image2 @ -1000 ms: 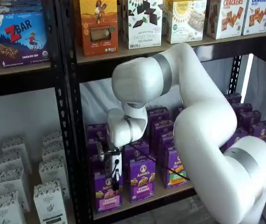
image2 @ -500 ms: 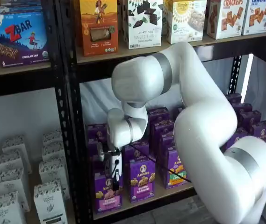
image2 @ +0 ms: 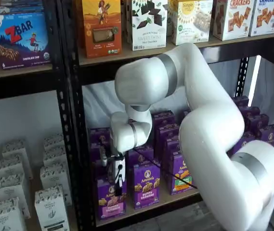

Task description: Pick up the purple box with a pink patch in the middle, on the bottom shelf, the first box from the left

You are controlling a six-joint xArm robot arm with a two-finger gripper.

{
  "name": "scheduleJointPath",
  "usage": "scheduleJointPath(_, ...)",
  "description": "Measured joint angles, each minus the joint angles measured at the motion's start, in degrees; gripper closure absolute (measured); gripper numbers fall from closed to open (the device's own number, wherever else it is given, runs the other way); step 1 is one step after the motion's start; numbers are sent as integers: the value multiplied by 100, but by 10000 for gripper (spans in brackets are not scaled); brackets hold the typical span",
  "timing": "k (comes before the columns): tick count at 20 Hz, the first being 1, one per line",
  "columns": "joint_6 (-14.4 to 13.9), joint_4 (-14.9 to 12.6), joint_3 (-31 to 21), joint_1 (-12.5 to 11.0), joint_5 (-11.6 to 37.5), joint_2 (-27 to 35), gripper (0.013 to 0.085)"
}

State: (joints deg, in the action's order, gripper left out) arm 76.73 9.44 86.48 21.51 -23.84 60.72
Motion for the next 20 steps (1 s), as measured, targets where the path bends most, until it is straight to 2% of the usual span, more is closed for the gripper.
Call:
scheduleJointPath(15,70,55,-45,-18,104,-5,490)
scheduleJointPath(16,76,63,-47,-16,106,-6,530)
scheduleJointPath(19,70,62,-43,-12,95,-6,570)
scheduleJointPath(20,69,62,-42,-9,95,-4,610)
